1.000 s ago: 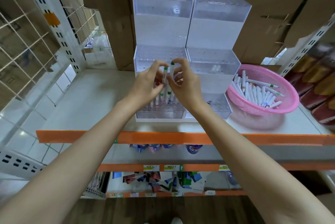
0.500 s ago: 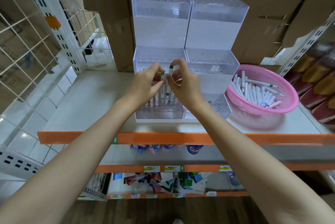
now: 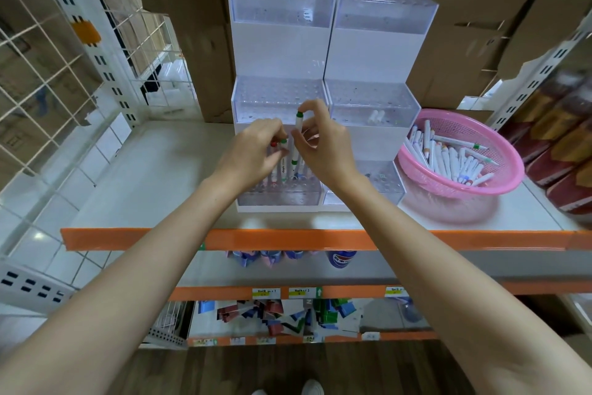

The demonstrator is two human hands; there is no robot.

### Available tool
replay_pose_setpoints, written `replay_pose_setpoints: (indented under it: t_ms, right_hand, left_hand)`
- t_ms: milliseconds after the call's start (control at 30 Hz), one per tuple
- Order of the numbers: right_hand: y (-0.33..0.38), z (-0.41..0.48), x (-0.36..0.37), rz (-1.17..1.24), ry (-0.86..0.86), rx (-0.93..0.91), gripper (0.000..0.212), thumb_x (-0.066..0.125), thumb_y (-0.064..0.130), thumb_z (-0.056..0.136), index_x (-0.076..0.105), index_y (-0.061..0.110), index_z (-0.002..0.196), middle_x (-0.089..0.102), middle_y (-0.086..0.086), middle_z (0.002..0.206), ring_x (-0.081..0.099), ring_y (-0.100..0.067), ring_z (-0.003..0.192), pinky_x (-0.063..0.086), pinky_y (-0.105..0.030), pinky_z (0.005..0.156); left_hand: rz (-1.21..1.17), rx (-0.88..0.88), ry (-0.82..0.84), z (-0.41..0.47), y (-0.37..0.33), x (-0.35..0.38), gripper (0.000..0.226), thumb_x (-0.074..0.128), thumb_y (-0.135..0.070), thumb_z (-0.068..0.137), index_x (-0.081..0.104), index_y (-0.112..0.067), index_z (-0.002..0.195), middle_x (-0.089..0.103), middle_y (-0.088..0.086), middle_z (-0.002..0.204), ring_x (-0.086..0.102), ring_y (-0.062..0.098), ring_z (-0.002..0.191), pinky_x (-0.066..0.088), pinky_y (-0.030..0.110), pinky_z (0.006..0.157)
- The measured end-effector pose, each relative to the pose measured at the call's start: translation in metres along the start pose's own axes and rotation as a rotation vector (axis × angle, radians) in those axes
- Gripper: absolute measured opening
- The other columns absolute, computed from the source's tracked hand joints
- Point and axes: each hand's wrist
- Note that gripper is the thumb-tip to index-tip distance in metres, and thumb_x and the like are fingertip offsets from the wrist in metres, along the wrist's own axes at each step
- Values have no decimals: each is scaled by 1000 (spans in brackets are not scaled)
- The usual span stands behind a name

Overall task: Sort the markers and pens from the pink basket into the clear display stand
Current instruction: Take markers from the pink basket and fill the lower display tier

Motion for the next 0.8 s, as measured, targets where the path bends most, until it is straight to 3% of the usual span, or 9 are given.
replay_pose_setpoints:
  t_ms: [200, 333, 500, 667, 800]
  right_hand:
    - [-1, -1, -2, 6, 7, 21, 27, 65, 8, 87, 50, 6, 110, 62, 0, 72, 60, -18, 63, 53, -37, 62]
    - [-1, -1, -2, 10, 6, 20, 28, 65, 9, 87, 50, 6, 111, 60, 2, 73, 60, -18, 64, 54, -38, 62]
    - [0, -1, 0, 10, 15, 17, 26, 65, 7, 87, 50, 6, 109, 62, 1, 74, 60, -17, 62, 53, -36, 60]
    - [-1, -2, 1, -11, 26, 0, 25, 65, 7, 86, 51, 6, 107, 61, 0, 73, 59, -19, 60, 52, -37, 59]
    - [-2, -5, 2, -36, 56, -2, 25, 65, 11, 88, 51, 7, 108, 59, -1, 80, 59, -22, 63, 53, -39, 62]
  left_hand:
    - [66, 37, 25, -2, 0, 1, 20, 75, -7, 76, 59, -5, 87, 58, 6, 81, 53, 24, 80, 34, 27, 63]
    - [107, 79, -9, -1, 1, 4, 20, 75, -5, 73, 57, -6, 82, 55, 7, 81, 44, 19, 81, 25, 20, 65]
    - [142, 87, -11, -2, 1, 3, 20, 73, -9, 76, 58, -6, 88, 56, 7, 85, 48, 25, 83, 38, 30, 69]
    - [299, 73, -92, -10, 0, -6, 22, 69, -23, 78, 63, -14, 98, 61, 0, 94, 55, 23, 90, 37, 33, 74]
    - [354, 33, -51, -20, 5, -8, 35, 71, -29, 77, 64, -16, 108, 62, 1, 106, 57, 22, 101, 40, 36, 81]
Point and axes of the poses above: each hand's wrist, its own z-axis towards the middle knuckle, its own x-axis out of the palm, y = z × x
